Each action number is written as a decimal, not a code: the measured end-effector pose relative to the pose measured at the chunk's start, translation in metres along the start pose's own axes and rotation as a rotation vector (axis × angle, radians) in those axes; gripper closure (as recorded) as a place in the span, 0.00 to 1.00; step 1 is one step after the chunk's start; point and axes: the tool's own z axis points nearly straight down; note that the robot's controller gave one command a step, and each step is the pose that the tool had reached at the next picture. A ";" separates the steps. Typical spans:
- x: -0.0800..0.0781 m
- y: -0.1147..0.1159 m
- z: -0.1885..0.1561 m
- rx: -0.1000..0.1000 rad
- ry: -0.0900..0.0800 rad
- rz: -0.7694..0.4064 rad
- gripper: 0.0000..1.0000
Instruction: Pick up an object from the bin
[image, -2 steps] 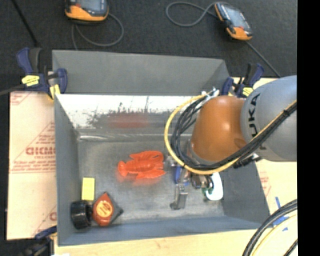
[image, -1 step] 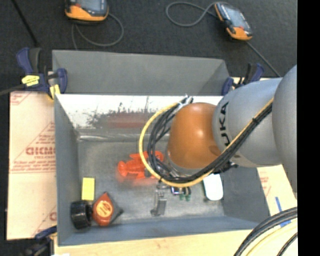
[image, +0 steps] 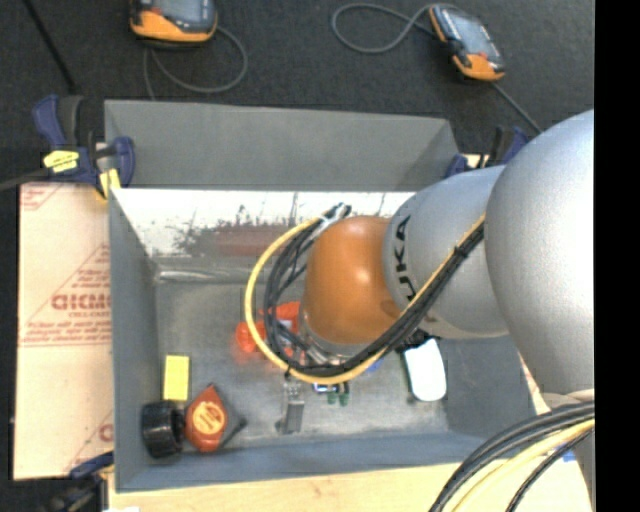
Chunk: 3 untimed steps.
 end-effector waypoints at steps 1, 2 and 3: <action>-0.030 -0.018 0.016 0.003 0.009 0.022 0.00; -0.059 -0.036 -0.030 0.004 0.010 0.079 0.00; -0.068 -0.033 -0.052 0.002 -0.011 0.091 0.00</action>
Offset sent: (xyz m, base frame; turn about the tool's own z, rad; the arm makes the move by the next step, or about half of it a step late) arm 0.0751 -0.0477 0.0623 0.1137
